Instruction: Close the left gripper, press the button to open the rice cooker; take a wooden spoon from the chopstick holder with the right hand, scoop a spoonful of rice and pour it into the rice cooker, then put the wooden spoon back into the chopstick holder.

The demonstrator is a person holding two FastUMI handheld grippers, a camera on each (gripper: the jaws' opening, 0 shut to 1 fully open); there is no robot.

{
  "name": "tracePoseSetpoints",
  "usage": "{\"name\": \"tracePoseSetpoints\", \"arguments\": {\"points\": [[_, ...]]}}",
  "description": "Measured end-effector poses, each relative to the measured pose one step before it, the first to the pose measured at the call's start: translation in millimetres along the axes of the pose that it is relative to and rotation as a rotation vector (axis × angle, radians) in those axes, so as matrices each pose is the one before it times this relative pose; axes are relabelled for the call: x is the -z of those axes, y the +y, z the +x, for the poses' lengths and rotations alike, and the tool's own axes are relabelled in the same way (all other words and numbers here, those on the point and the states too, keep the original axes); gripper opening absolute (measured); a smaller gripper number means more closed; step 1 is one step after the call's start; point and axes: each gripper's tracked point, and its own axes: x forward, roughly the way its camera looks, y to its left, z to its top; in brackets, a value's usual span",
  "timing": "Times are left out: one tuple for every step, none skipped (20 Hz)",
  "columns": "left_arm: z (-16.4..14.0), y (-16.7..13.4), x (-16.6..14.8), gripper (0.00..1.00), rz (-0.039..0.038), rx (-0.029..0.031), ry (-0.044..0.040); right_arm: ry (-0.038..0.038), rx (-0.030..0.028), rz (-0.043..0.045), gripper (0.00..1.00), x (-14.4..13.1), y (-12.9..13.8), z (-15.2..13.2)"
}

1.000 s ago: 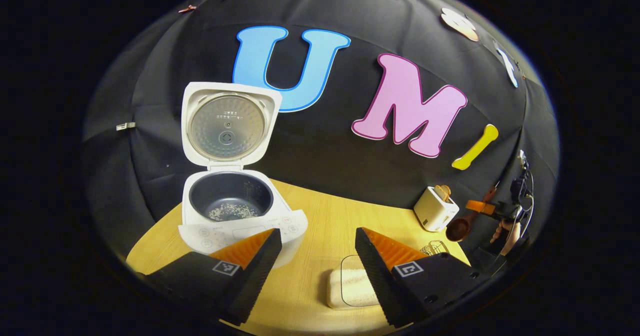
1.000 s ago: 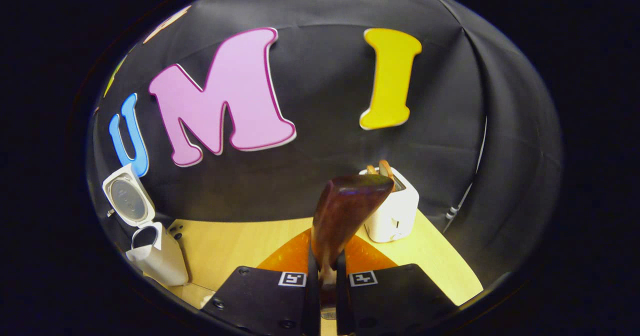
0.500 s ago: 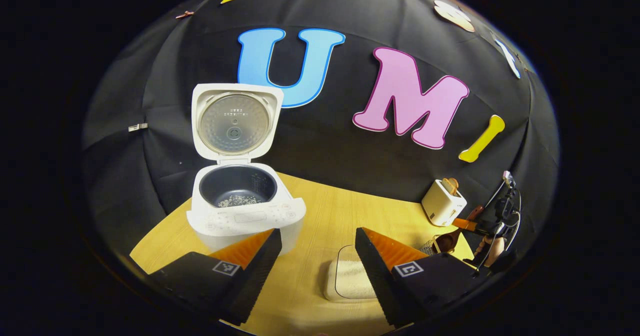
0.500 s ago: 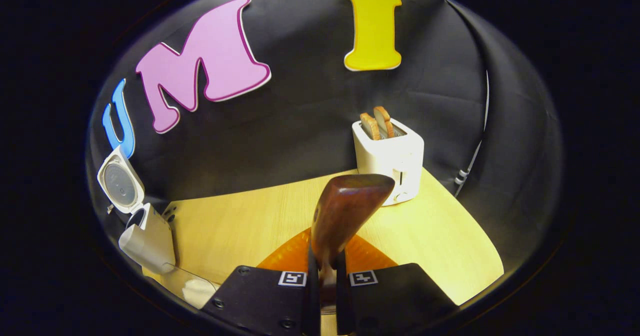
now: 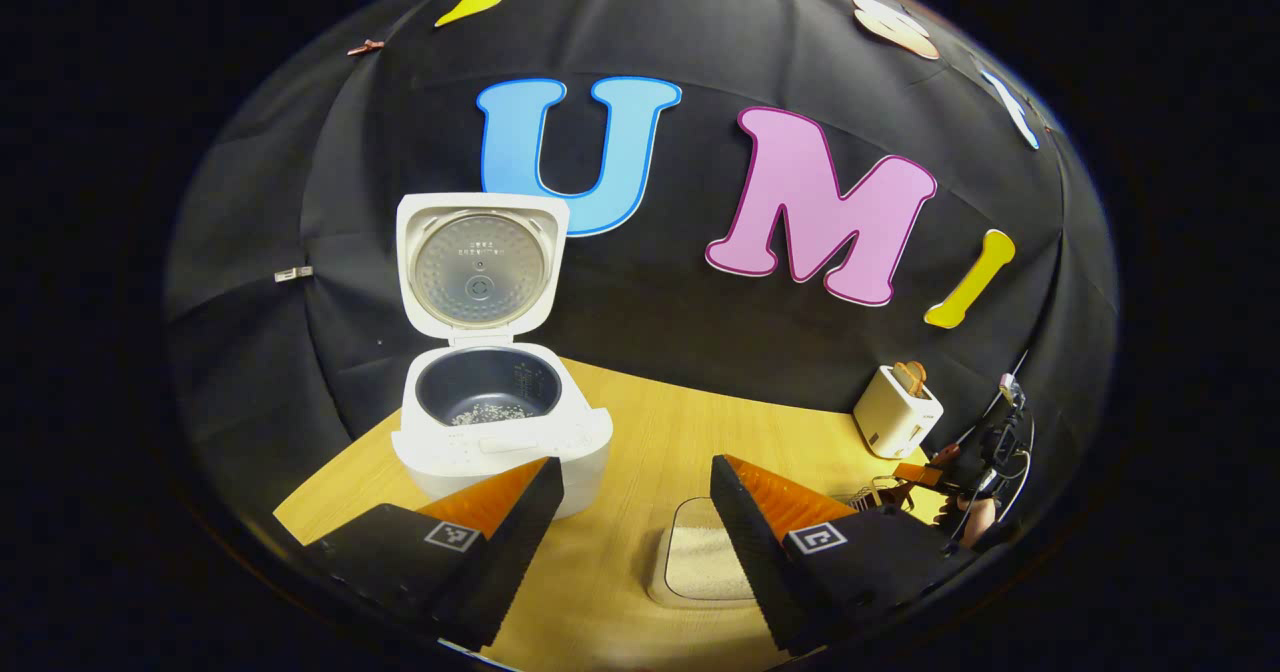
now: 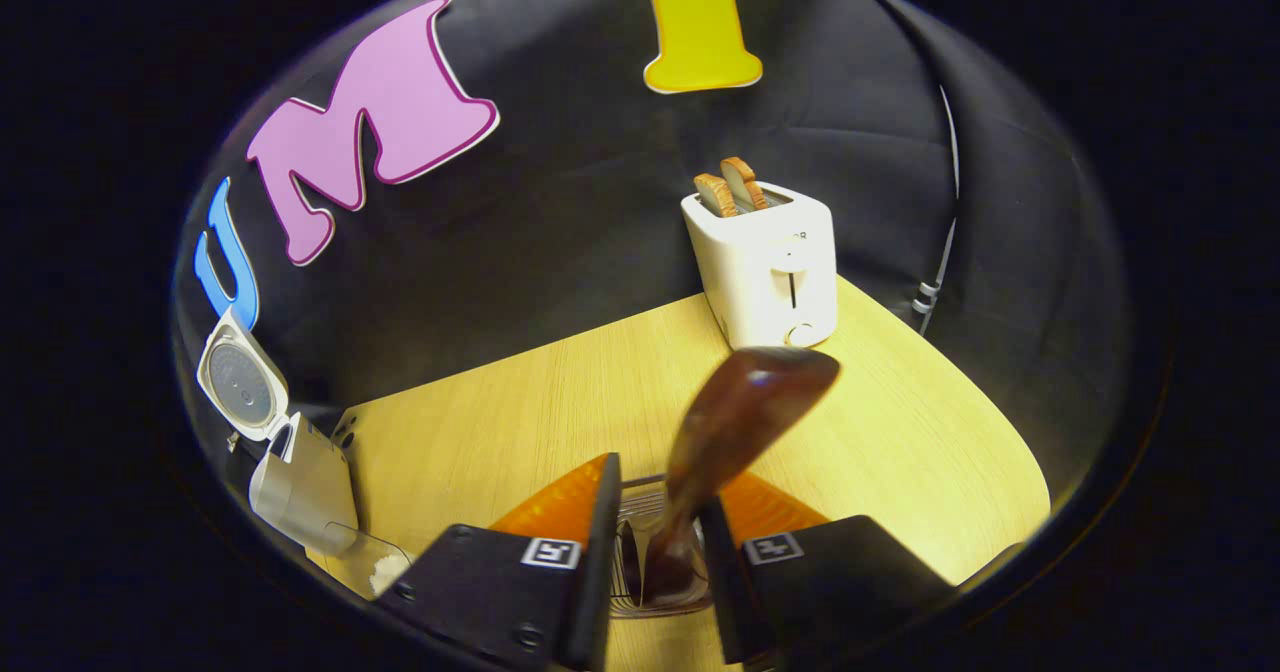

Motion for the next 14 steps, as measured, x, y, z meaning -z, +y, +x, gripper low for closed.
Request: {"name": "tracePoseSetpoints", "arguments": {"points": [[-3.21,-0.72,-1.28,0.96,-0.0098,-0.00149,-0.00272,0.00938,-0.00175,0.00421,0.51,1.16,-2.39,-5.05],[-0.49,-0.73,0.75,0.96,-0.01392,-0.00399,0.00188,0.00378,-0.0038,0.0047,0.51,-0.19,-1.49,-5.83],[0.49,-3.37,0.01,0.96,-0.01488,0.00121,0.00222,-0.00275,-0.00078,0.00277,0.6,-0.82,-2.19,-5.04],[2.07,-4.05,-3.74,0.96,-0.0169,0.00824,-0.00576,-0.00601,0.00786,-0.00365,0.68,-3.25,-3.58,-5.28],[3.49,-4.79,-5.76,0.96,-0.008,0.0118,-0.01228,-0.0085,0.0153,-0.00612,0.75,-1.35,-6.14,-4.45],[4.2,-1.49,-7.55,0.96,-0.00049,0.00733,-0.01508,-0.00345,0.01614,-0.00123,0.95,-1.87,-5.12,-3.52],[6.22,2.48,-11.08,0.95,0.00774,-0.00079,-0.01721,0.0034,0.01413,0.00245,0.97,0.81,-2.8,-5.47],[6.5,6.58,-11.8,0.96,0.00953,-0.01049,-0.01491,0.00412,0.01163,0.00203,0.97,0.98,-2.24,-5.73],[5.74,11.03,-18.14,0.96,0.00627,-0.0171,-0.01951,-0.00619,0.02314,-0.00216,0.99,-0.14,-5.01,-10.98],[6.27,11.1,-17.26,0.96,0.00026,-0.01533,-0.01989,-0.01389,0.02136,-0.00822,0.99,-0.29,-3.63,-8.88],[7.71,14.03,-20.01,0.96,-0.00708,-0.0189,-0.02098,-0.01618,0.0216,-0.0146,0.98,0.55,-5.46,-10.6],[9.67,15.27,-18.14,0.96,-0.00497,-0.02026,-0.01149,-0.01595,0.02477,-0.01892,0.99,2.24,-5.16,-10.45],[8.96,17.36,-15.35,0.96,0.0076,-0.03566,-0.01006,-0.01073,0.01959,-0.02134,0.98,3.24,-4.75,-11.59],[10.6,16.42,-14.63,0.96,0.02034,-0.0338,-0.0158,-0.0062,0.01834,-0.0276,0.98,3.82,-4.81,-11.53]]}}
